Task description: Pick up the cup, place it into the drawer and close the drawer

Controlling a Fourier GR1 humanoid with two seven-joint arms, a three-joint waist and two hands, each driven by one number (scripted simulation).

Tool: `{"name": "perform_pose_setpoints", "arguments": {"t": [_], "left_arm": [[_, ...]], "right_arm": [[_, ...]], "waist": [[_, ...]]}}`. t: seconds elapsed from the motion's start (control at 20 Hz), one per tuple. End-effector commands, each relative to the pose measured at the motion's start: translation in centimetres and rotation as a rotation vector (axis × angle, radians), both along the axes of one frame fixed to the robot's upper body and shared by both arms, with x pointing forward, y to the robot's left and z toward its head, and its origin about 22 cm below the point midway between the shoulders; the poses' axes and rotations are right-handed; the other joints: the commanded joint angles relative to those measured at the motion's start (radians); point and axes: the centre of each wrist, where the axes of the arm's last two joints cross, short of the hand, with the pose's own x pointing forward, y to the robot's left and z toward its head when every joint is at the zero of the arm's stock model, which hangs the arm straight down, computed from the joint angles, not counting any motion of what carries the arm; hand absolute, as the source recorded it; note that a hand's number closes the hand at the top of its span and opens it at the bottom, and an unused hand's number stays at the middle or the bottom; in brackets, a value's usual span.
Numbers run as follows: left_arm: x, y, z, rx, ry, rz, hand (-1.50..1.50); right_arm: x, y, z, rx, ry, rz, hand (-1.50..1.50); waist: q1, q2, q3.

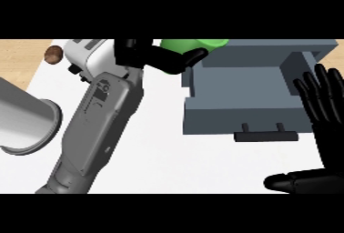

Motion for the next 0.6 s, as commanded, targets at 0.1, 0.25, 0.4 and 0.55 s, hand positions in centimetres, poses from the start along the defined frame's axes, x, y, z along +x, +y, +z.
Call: {"name": "perform_pose_setpoints", "arguments": {"t": [0.1,0.25,0.4,0.55], "left_arm": [[0.7,-3.1,-1.4,0.061,0.055,0.013,1.50],[2.2,-3.9,-0.5,0.055,0.058,0.030,1.50],[2.8,-4.6,-1.2,0.075,0.066,0.045,1.50],[3.5,-4.8,-1.8,0.089,0.068,0.061,1.50]], "right_arm": [[0.3,-0.4,1.1,-0.005,-0.010,0.015,-1.50],[0.6,0.1,1.2,-0.003,0.008,0.002,-1.50],[-0.2,-0.4,1.0,-0.005,-0.002,0.015,-1.50],[0.0,1.7,-0.7,0.004,-0.007,0.014,-1.50]], "waist": [[-0.007,0.001,0.000],[-0.012,0.003,0.000],[-0.020,0.004,0.000],[-0.027,0.007,0.000]]}}
